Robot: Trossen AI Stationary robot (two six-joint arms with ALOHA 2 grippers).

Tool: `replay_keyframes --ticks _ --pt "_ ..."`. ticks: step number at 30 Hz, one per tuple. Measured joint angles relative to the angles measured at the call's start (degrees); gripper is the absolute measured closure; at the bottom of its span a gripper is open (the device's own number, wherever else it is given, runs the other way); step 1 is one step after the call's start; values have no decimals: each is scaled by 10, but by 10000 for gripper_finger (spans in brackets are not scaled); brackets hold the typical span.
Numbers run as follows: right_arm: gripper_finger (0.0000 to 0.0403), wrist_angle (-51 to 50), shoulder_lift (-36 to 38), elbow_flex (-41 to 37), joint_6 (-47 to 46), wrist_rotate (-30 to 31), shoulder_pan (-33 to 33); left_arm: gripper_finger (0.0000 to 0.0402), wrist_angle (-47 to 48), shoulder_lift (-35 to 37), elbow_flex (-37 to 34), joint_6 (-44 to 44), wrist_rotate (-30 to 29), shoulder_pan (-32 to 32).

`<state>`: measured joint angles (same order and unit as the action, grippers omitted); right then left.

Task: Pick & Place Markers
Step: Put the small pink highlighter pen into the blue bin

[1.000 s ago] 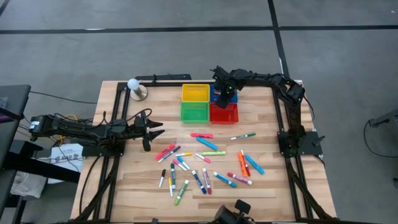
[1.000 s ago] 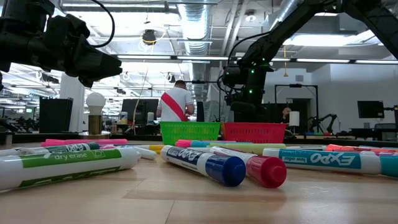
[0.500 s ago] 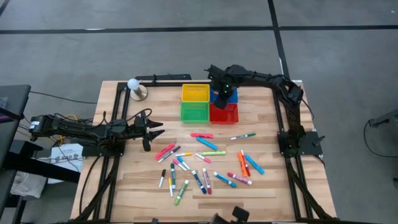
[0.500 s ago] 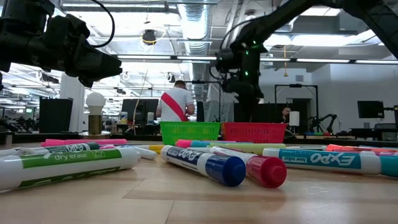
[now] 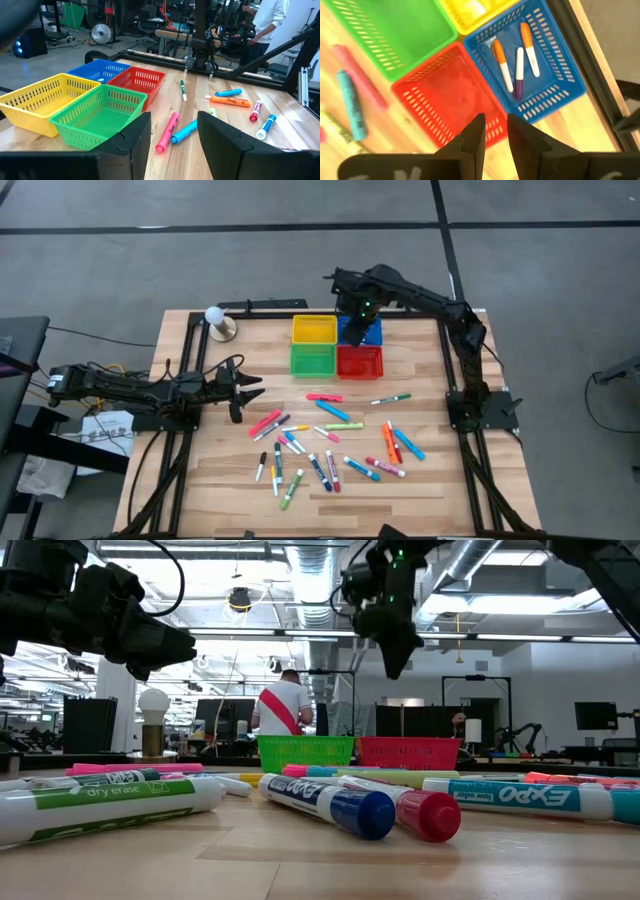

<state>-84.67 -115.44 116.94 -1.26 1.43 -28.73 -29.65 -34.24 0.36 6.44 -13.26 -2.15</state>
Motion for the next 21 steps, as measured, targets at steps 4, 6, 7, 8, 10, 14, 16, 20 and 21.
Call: replay_keyframes --ticks 4,6,7,8,10,14,16,20,21 --pt "330 -23 1 30 -35 -1 8 241 0 0 0 0 0 0" --pt "330 -29 0 37 -52 -1 13 241 0 0 0 0 0 0" --pt "330 -31 0 39 -54 -1 16 241 0 0 0 0 0 0" --pt "330 -33 1 40 -54 -1 20 241 0 0 0 0 0 0" --pt "330 -36 1 40 -53 -1 26 241 0 0 0 0 0 0" --pt "330 -47 0 40 -44 -1 36 241 0 0 0 0 0 0" --pt "330 -53 0 40 -40 -1 36 241 0 0 0 0 0 0" --pt "330 -53 0 40 -34 -1 31 241 0 0 0 0 0 0" --pt "330 -53 0 40 -37 -1 30 241 0 0 0 0 0 0"
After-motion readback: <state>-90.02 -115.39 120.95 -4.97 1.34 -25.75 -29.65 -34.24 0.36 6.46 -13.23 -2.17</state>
